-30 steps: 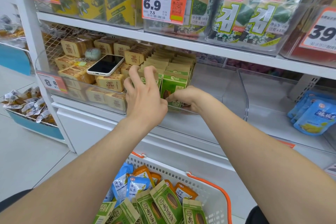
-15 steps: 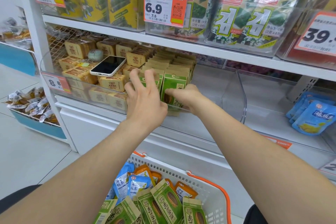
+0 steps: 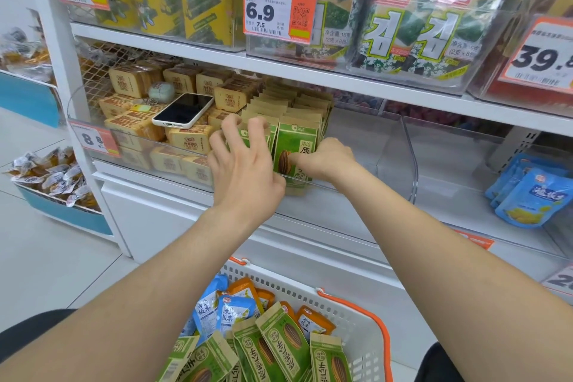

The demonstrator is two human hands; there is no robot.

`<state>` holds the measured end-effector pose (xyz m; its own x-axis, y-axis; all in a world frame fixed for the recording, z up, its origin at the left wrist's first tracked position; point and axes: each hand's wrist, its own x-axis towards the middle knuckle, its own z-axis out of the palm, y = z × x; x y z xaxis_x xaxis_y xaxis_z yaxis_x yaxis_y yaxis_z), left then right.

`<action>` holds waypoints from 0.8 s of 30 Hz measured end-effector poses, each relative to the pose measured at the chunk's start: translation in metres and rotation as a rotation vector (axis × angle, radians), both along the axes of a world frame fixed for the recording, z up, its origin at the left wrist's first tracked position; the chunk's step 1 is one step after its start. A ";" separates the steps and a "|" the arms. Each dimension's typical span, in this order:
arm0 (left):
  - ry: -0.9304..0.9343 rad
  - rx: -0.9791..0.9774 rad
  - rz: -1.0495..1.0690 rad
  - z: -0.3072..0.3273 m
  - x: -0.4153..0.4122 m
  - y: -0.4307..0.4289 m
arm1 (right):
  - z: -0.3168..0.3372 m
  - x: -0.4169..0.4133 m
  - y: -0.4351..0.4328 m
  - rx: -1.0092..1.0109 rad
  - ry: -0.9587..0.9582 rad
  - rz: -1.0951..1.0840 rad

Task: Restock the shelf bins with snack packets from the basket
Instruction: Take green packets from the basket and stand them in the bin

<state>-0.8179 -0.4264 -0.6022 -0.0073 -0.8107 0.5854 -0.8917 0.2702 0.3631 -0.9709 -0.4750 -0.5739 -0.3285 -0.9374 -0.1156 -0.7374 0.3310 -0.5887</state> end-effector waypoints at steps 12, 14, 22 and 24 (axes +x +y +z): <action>-0.346 0.526 -0.185 -0.018 0.010 0.027 | -0.004 0.020 0.099 -0.231 0.572 0.513; -0.539 0.752 -0.285 -0.030 0.009 0.036 | -0.023 0.013 0.106 -0.005 0.640 0.646; -0.962 1.104 -0.545 -0.079 -0.011 0.065 | -0.132 -0.015 0.121 0.655 0.885 1.068; -1.000 1.079 -0.564 -0.088 -0.017 0.069 | -0.151 -0.019 0.130 0.698 0.872 1.120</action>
<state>-0.8346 -0.3579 -0.6898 -0.4557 -0.5857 -0.6704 -0.7571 0.6510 -0.0541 -0.9902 -0.3451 -0.7247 0.2717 -0.5855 -0.7638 -0.8006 -0.5779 0.1582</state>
